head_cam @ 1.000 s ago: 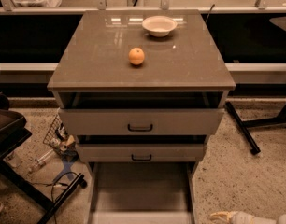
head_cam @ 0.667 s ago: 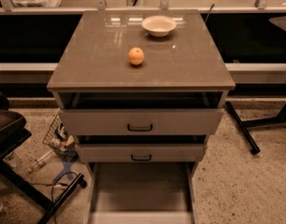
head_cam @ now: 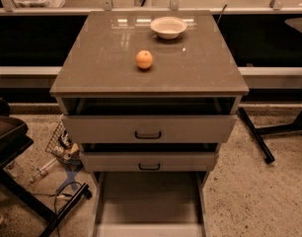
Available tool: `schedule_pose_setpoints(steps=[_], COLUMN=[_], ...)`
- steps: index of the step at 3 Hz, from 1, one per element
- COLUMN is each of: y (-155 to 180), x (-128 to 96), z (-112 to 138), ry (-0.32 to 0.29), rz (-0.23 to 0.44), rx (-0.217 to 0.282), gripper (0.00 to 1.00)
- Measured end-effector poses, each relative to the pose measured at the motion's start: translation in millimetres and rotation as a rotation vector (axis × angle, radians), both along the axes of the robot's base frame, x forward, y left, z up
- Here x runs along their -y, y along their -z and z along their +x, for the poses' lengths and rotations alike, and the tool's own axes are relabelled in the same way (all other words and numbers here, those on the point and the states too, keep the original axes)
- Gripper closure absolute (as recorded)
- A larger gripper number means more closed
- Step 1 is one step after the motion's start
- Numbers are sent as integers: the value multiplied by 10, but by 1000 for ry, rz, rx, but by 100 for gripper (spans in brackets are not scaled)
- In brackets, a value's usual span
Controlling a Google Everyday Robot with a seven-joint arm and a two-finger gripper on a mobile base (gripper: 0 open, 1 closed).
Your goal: Close bottom drawer
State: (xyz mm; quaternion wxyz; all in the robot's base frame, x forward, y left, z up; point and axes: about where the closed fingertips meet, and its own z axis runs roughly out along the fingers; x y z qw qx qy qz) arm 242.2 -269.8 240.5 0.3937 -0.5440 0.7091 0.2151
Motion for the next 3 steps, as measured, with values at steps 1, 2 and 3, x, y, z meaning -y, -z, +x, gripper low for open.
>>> schedule_pose_setpoints(steps=[1, 2, 3], y=[255, 288, 453], x=[-121, -155, -325], z=[-185, -206, -108], ry=[24, 25, 21], rz=[62, 71, 116], rx=[-52, -57, -58], gripper=[100, 100, 100])
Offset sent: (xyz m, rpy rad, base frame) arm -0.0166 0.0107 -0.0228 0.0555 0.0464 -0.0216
